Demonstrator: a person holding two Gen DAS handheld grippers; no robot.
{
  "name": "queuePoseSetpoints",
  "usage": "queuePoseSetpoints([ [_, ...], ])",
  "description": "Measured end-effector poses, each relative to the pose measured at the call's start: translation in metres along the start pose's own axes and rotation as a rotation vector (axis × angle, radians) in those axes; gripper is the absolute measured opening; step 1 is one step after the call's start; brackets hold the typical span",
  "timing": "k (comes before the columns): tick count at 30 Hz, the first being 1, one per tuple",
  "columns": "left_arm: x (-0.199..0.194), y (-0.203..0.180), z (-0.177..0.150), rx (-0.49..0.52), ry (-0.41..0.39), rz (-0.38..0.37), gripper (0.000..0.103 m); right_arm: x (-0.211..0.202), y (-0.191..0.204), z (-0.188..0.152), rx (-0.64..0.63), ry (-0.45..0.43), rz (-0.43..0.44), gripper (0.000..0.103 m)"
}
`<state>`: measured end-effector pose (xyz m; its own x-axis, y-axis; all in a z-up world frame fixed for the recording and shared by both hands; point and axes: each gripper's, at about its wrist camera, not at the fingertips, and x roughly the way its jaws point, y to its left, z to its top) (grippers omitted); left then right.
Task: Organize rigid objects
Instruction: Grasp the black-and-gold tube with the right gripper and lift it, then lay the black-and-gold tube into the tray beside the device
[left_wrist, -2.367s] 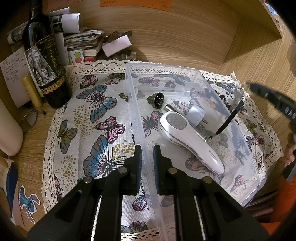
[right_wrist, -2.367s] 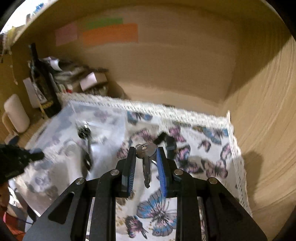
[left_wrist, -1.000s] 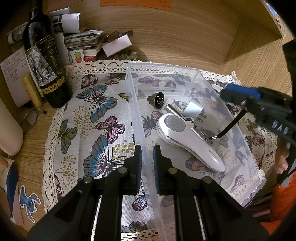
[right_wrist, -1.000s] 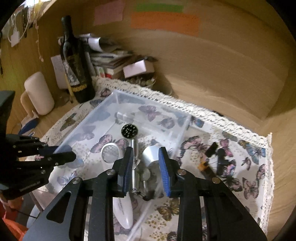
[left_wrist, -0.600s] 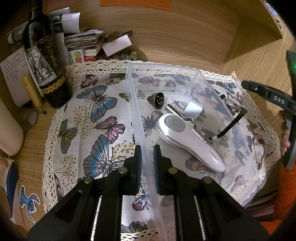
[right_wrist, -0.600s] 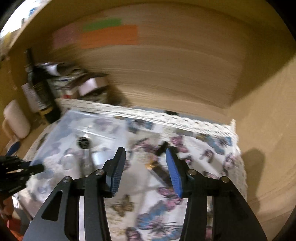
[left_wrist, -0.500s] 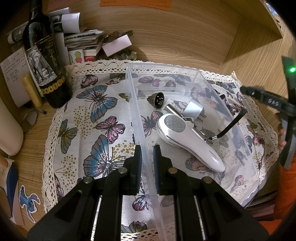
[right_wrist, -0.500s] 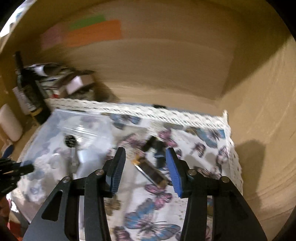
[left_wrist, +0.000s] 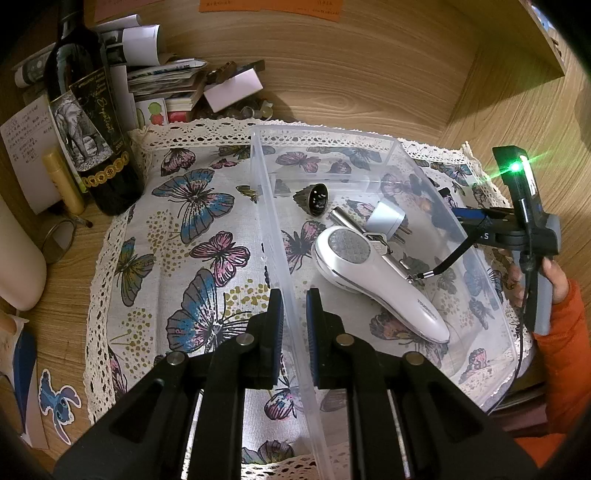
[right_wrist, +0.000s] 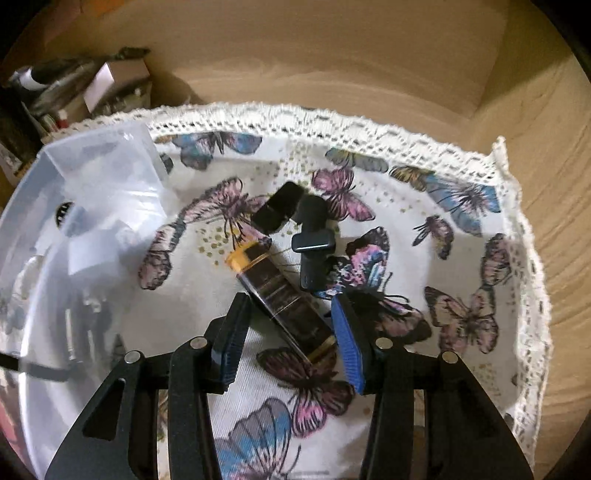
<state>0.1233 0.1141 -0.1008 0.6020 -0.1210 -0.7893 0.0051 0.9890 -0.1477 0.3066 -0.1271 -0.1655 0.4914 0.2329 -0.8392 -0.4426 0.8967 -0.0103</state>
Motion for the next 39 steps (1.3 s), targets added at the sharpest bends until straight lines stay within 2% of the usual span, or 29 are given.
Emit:
queuePoseSetpoints([
  [2, 0.0, 0.0, 0.0, 0.0, 0.0, -0.001, 0.012, -0.001, 0.002, -0.001, -0.01, -0.001, 0.002, 0.04],
  [4, 0.0, 0.0, 0.0, -0.001, 0.0, -0.001, 0.012, -0.002, 0.006, -0.002, -0.022, -0.004, 0.019, 0.024],
  [5, 0.0, 0.0, 0.0, -0.001, 0.0, -0.001, 0.012, -0.004, 0.008, -0.003, -0.028, -0.006, 0.019, 0.022],
  [11, 0.0, 0.0, 0.0, 0.002, 0.001, 0.0, 0.012, -0.019, 0.023, -0.019, -0.035, -0.041, 0.037, 0.021],
  [16, 0.0, 0.0, 0.0, 0.001, 0.001, 0.0, 0.012, -0.056, 0.029, -0.025, -0.031, -0.117, 0.061, 0.021],
  [23, 0.0, 0.001, 0.0, 0.003, 0.001, 0.001, 0.012, -0.11, 0.042, -0.009, -0.069, -0.254, 0.089, 0.021],
  [29, 0.0, 0.001, 0.0, 0.004, 0.001, 0.002, 0.012, -0.132, 0.064, -0.002, -0.121, -0.332, 0.12, 0.021],
  [34, 0.0, 0.001, 0.0, 0.003, 0.001, 0.002, 0.012, -0.139, 0.085, -0.004, -0.165, -0.356, 0.159, 0.021],
  [39, 0.0, 0.002, 0.0, 0.004, 0.001, 0.002, 0.012, -0.135, 0.102, -0.008, -0.201, -0.337, 0.193, 0.021],
])
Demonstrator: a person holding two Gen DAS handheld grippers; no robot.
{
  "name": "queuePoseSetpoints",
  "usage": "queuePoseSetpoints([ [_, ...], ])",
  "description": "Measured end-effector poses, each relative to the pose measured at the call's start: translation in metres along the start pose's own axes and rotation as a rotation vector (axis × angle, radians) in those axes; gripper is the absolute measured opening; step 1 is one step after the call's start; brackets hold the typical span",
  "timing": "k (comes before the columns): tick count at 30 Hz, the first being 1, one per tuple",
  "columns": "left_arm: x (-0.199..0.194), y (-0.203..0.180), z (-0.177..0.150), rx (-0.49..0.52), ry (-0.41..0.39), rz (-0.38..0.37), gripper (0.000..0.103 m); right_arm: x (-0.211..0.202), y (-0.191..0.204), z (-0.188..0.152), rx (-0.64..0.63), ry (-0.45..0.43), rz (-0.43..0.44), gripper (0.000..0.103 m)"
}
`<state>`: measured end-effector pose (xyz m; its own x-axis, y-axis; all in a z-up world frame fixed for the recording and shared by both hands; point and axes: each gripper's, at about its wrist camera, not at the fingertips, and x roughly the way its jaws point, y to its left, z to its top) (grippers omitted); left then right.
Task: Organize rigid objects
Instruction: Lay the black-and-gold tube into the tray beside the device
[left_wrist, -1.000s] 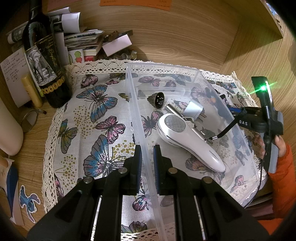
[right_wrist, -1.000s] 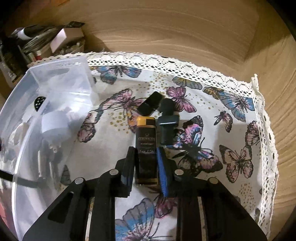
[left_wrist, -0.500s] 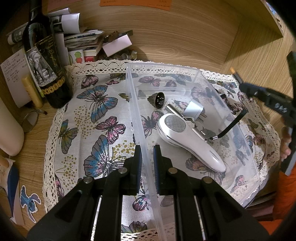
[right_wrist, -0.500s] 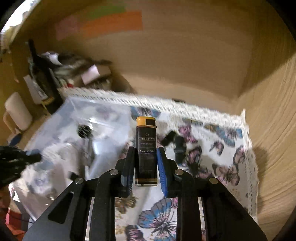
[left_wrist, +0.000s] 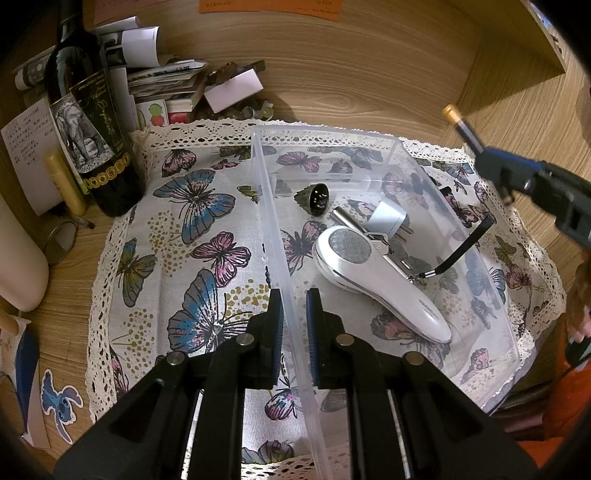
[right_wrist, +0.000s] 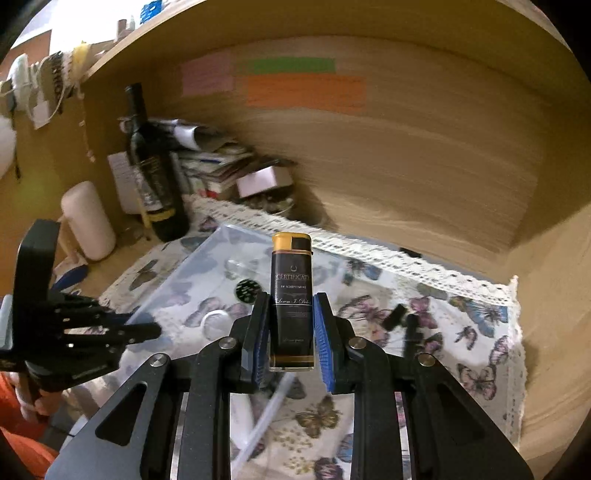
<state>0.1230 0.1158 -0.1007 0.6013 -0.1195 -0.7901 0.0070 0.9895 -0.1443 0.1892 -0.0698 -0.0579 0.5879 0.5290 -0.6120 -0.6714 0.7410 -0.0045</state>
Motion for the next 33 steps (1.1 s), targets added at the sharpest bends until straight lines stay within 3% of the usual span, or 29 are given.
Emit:
queuePoseSetpoints([
  [19, 0.0, 0.0, 0.001, -0.003, 0.0, -0.001, 0.012, 0.052, 0.021, -0.027, -0.037, 0.191, 0.051, 0.022],
  [26, 0.0, 0.0, 0.001, -0.002, 0.0, 0.0, 0.012, 0.03, 0.01, -0.021, -0.016, 0.134, 0.029, 0.028],
  [33, 0.0, 0.0, 0.001, -0.003, 0.0, -0.002, 0.012, 0.005, -0.021, -0.013, 0.044, 0.062, -0.051, 0.035],
])
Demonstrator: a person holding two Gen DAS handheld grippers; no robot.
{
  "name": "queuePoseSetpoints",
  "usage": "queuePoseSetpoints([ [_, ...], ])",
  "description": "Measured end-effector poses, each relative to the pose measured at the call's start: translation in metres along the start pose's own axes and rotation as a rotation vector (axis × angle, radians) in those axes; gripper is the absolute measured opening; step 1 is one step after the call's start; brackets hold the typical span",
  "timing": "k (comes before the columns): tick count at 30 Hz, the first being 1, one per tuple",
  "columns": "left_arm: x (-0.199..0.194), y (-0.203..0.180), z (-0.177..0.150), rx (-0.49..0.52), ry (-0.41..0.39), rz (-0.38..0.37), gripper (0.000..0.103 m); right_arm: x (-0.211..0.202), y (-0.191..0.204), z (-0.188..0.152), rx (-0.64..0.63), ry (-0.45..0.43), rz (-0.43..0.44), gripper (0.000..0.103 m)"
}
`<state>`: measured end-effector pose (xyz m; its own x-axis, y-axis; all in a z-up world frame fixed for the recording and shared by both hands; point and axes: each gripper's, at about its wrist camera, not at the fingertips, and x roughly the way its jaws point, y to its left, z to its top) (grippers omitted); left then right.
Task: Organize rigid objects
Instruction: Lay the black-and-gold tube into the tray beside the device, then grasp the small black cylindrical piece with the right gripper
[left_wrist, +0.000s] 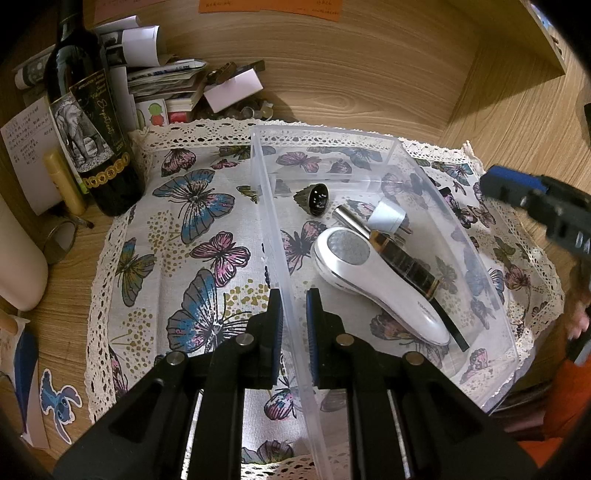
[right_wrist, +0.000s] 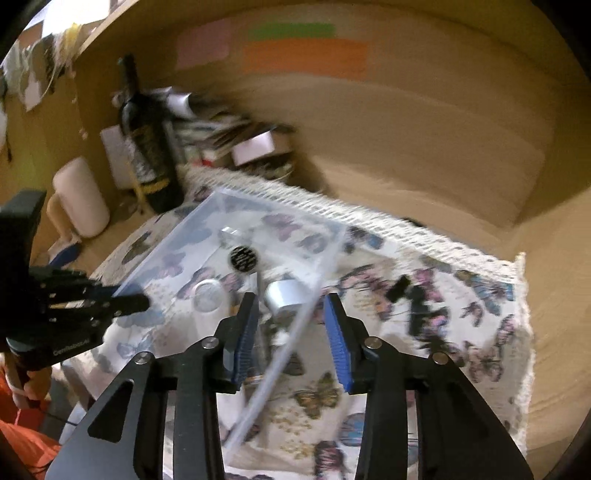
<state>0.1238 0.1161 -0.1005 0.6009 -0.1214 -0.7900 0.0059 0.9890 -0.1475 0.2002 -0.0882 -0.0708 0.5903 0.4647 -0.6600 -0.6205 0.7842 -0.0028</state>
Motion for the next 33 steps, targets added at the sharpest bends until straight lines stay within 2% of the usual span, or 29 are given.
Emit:
queuePoseSetpoints([
  [5, 0.0, 0.0, 0.0, -0.001, 0.0, 0.0, 0.012, -0.005, -0.038, 0.006, 0.086, -0.025, -0.084, 0.041],
  [7, 0.0, -0.001, 0.0, -0.002, 0.0, -0.001, 0.012, -0.003, -0.05, 0.008, 0.107, -0.03, -0.116, 0.048],
  [10, 0.0, -0.001, 0.0, -0.003, 0.0, -0.002, 0.012, 0.008, -0.066, 0.01, 0.132, -0.019, -0.163, 0.052],
  [13, 0.0, -0.001, 0.0, -0.003, 0.0, -0.002, 0.012, 0.029, -0.083, 0.01, 0.16, 0.023, -0.189, 0.053],
  [19, 0.0, -0.001, -0.001, -0.006, 0.0, -0.006, 0.012, 0.081, -0.105, 0.001, 0.21, 0.144, -0.187, 0.053],
  [25, 0.0, -0.001, -0.001, -0.006, -0.001, -0.005, 0.012, 0.12, -0.108, -0.012, 0.213, 0.252, -0.176, 0.053],
  [26, 0.0, -0.001, -0.001, -0.007, -0.001, -0.006, 0.012, 0.124, -0.108, -0.014, 0.212, 0.269, -0.171, 0.052],
  [28, 0.0, -0.001, -0.001, -0.007, -0.001, -0.005, 0.012, 0.128, -0.108, -0.017, 0.208, 0.279, -0.171, 0.039],
  [29, 0.0, -0.001, -0.001, -0.007, -0.001, -0.005, 0.012, 0.126, -0.107, -0.018, 0.205, 0.272, -0.172, 0.036],
  [30, 0.0, -0.001, -0.001, -0.006, -0.002, -0.005, 0.012, 0.125, -0.107, -0.018, 0.205, 0.272, -0.169, 0.024],
  [33, 0.0, -0.001, -0.001, -0.006, -0.001, -0.005, 0.012, 0.115, -0.104, -0.019, 0.199, 0.252, -0.167, 0.022],
])
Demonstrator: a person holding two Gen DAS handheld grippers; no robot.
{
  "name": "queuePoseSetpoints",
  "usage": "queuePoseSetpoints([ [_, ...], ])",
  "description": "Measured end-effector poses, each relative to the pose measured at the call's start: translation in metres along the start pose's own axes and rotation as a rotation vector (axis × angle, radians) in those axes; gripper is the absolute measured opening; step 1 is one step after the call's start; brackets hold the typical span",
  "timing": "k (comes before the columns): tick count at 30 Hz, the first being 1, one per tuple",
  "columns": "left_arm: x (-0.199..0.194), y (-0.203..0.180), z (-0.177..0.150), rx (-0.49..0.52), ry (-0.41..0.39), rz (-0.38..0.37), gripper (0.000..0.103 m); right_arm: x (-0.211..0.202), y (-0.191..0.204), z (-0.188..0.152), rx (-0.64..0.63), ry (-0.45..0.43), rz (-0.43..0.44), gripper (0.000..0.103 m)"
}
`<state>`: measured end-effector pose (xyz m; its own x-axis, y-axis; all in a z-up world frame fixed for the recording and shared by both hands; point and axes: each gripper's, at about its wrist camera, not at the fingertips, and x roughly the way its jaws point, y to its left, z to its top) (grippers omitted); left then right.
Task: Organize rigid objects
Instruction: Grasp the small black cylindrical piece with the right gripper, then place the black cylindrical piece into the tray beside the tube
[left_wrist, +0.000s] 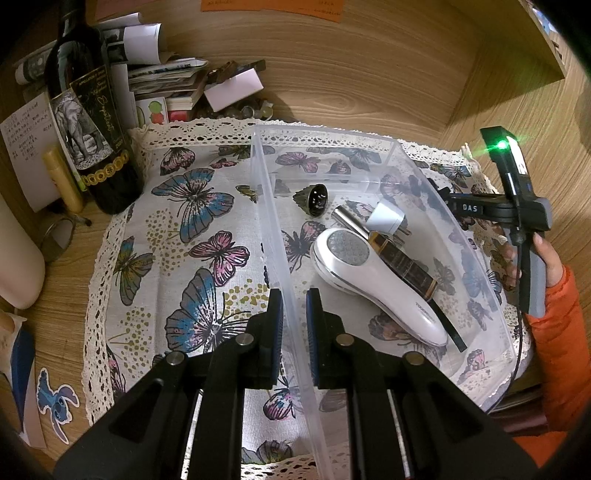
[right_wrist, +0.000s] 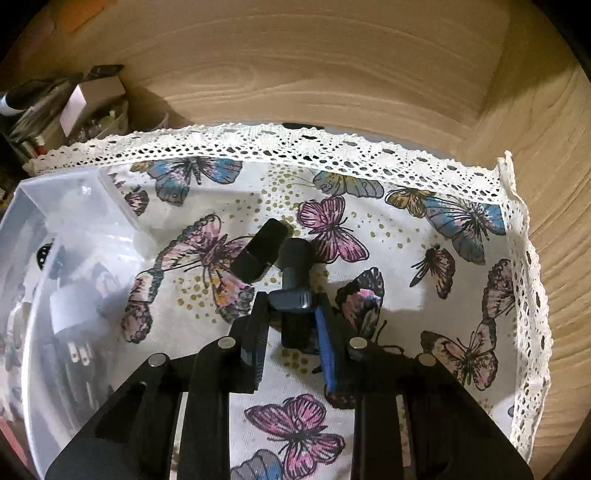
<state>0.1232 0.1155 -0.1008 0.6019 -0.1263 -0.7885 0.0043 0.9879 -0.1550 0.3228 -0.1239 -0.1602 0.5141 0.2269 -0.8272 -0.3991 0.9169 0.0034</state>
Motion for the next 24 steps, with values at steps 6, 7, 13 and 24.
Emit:
queuePoseSetpoints([
  [6, 0.0, 0.0, 0.0, 0.001, 0.0, 0.001, 0.012, -0.035, 0.004, -0.006, -0.005, -0.066, 0.017, 0.022],
  [7, 0.0, -0.001, 0.0, 0.002, 0.0, 0.002, 0.012, -0.045, 0.005, -0.007, -0.007, -0.085, 0.022, 0.022],
  [13, 0.0, -0.001, 0.0, 0.002, 0.0, 0.002, 0.012, -0.095, 0.017, -0.011, -0.043, -0.183, 0.046, 0.022],
  [24, 0.0, -0.001, 0.0, 0.004, 0.0, 0.001, 0.012, -0.143, 0.072, -0.01, -0.167, -0.319, 0.127, 0.022],
])
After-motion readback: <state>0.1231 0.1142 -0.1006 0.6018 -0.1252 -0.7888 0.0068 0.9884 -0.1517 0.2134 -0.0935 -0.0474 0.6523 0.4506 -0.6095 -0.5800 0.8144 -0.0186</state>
